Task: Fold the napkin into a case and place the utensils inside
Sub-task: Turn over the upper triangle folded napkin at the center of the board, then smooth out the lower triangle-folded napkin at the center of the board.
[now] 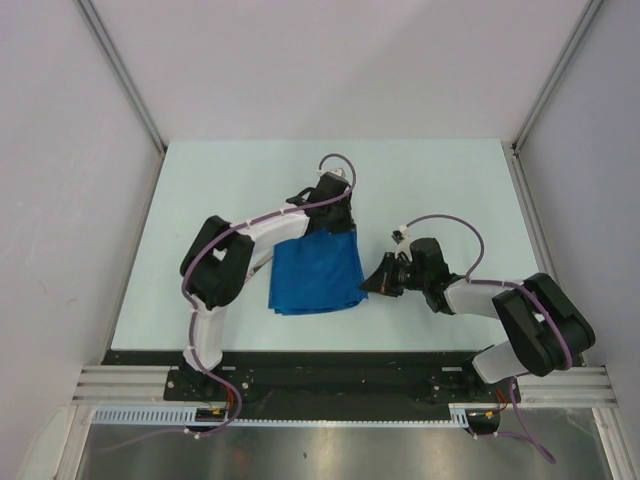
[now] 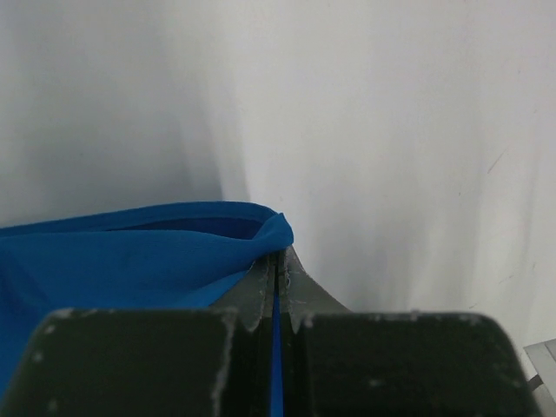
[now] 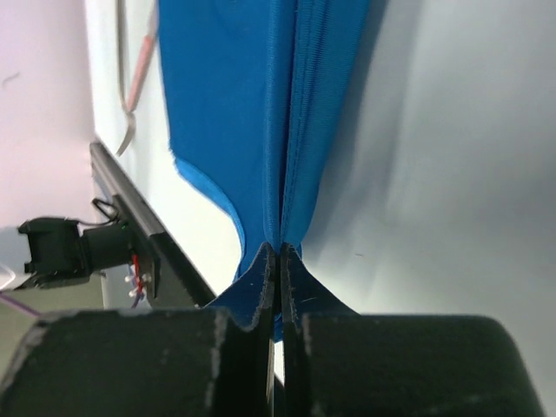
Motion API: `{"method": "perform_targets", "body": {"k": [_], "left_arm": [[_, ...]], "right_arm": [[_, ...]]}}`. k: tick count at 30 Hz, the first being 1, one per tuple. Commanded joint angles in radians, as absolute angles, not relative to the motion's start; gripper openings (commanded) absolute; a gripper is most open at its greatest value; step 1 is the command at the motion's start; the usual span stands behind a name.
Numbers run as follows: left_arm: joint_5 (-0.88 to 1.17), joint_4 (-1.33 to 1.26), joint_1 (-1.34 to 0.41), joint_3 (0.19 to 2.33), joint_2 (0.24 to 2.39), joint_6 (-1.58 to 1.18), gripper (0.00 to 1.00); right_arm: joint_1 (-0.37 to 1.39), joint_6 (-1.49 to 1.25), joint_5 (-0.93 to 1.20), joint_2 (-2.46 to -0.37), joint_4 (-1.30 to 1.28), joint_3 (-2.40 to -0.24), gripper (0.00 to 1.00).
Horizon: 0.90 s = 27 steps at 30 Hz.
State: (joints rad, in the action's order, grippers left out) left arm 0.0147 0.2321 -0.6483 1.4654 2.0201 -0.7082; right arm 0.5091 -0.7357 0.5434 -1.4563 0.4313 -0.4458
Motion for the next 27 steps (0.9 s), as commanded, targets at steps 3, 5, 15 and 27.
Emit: {"method": "perform_targets", "body": {"k": [3,5,15,27], "left_arm": [[-0.052,0.005,-0.641,1.635,2.117,-0.715,0.00],[-0.043,-0.021,-0.650,1.658,2.153,-0.721,0.00],[0.057,0.093,-0.676,1.804,2.163,-0.658,0.52],[0.121,0.195,-0.748,1.357,1.743,-0.609,0.60]], "right_arm": [[0.470,-0.673,0.617,-1.460,0.216,-0.408,0.00],[0.459,-0.666,0.603,-1.473,0.187,-0.411,0.00],[0.420,-0.647,0.405,-1.333,-0.124,-0.463,0.53],[0.201,-0.595,0.402,-1.354,-0.193,-0.662,0.70]]}}
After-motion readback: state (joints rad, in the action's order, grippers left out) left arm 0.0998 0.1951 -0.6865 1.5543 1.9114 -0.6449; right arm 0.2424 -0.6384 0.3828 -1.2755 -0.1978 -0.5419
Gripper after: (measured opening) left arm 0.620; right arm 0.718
